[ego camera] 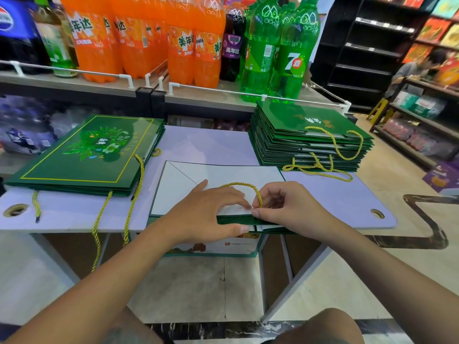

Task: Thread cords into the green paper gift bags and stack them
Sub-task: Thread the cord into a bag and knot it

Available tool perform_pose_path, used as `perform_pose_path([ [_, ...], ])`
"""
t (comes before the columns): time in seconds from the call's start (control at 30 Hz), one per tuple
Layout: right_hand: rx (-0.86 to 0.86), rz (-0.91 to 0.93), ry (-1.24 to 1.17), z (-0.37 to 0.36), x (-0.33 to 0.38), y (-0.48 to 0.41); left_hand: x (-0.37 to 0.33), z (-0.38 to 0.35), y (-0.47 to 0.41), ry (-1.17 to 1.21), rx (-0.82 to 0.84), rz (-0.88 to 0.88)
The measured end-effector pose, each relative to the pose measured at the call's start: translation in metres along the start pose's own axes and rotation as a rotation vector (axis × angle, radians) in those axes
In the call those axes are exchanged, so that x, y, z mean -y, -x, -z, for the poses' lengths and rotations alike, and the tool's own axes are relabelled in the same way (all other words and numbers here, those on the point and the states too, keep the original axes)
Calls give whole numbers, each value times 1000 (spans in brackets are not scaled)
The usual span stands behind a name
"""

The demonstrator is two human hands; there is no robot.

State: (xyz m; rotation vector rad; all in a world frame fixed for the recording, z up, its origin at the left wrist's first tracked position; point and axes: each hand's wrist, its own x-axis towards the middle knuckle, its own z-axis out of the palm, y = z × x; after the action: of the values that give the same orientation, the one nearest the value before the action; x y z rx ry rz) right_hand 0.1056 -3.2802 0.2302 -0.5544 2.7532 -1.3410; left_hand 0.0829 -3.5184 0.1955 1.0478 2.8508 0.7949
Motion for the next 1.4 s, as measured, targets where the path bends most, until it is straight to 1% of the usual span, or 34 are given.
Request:
perform_pose_path([
  [0.1, 17, -3, 59, 1, 2, 0, 0, 1, 0, 6, 2, -2],
  [0.27, 19, 48, 299, 7, 11, 1, 1, 0, -1, 41, -2, -4],
  [0.4, 65, 107, 480, 7, 21, 4, 2, 0, -1, 56, 5, -16],
  [0.47, 110, 105, 496, 10, 26, 6, 3, 0, -2, 65, 3, -16],
  [0.53, 111, 96, 529, 13, 30, 9, 4, -1, -2, 68, -5, -15],
  [0.57, 57, 117, 571, 13, 31, 12, 4, -1, -2, 78, -14, -14],
  [0.6, -43, 156, 607, 12, 31, 16, 5, -1, -2, 99, -25, -11],
  [0.63, -189, 201, 611, 9, 31, 22, 5, -1, -2, 122, -34, -8],
  [0.67, -337, 211, 579, 5, 34, 30, 6, -1, -2, 140, -40, -6],
  [0.7, -436, 170, 515, 0, 36, 37, 6, -1, -2, 152, -42, -5],
  [0.73, -479, 79, 445, -4, 37, 43, 7, -2, -2, 159, -44, -3],
  [0.77, -453, -33, 392, -10, 37, 48, 7, -2, -2, 163, -49, -3],
  [0.83, -336, -206, 372, -24, 38, 55, 7, -2, -2, 159, -51, -7],
  [0.9, -293, -277, 281, -35, 39, 55, 8, -2, -3, 139, -46, -18],
  [1.17, -326, -383, -97, -58, 34, 44, 8, -4, -3, 94, -48, -27],
  [1.4, -293, -455, -174, -55, 32, 44, 7, -5, -2, 82, -43, -27],
])
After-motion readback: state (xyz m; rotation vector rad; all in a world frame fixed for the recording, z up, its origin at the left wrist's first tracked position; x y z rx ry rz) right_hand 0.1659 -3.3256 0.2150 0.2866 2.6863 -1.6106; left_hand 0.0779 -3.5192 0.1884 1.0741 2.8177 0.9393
